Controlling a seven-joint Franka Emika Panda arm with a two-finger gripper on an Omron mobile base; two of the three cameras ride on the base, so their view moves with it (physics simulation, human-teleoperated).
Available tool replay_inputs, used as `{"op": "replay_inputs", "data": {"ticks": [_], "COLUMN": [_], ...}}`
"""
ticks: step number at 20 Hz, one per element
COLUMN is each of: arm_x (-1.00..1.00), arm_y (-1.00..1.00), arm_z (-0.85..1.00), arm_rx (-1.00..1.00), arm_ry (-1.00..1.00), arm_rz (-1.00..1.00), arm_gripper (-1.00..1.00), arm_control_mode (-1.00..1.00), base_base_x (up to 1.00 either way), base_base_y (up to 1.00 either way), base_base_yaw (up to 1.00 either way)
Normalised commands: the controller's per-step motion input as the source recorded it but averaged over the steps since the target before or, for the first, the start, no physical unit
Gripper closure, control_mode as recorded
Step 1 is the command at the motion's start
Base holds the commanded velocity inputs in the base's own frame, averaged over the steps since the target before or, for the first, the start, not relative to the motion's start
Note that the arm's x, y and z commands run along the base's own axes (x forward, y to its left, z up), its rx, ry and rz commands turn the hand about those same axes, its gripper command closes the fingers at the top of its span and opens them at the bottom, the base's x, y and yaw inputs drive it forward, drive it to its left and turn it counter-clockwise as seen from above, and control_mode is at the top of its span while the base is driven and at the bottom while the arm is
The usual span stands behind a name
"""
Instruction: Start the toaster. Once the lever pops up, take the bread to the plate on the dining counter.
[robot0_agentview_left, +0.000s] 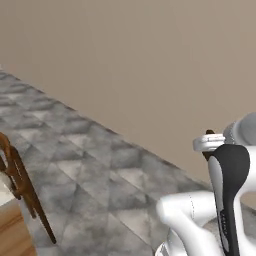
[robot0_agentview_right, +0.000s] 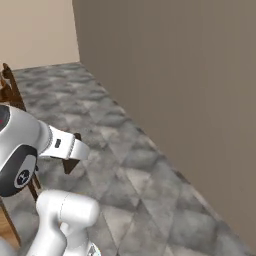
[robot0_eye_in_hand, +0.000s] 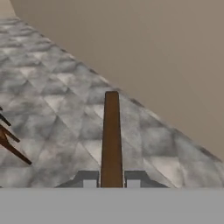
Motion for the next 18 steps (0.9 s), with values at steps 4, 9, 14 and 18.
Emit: {"op": "replay_inputs", "data": {"ticks": [4, 9, 14, 18], "arm_x": [0.0, 0.0, 0.0, 0.0], "arm_y": [0.0, 0.0, 0.0, 0.0], "arm_z": [0.0, 0.0, 0.0, 0.0], "arm_rx": [0.0, 0.0, 0.0, 0.0], "arm_ry": [0.0, 0.0, 0.0, 0.0], "arm_rz": [0.0, 0.0, 0.0, 0.0], "arm_gripper": [1.0, 1.0, 1.0, 1.0], "arm_control_mode": [1.0, 1.0, 1.0, 1.0], "base_base_x": [0.97, 0.97, 0.95, 0.93], "base_base_y": [-0.25, -0.37, -0.59, -0.75], "base_base_yaw": [0.67, 0.62, 0.53, 0.46]}}
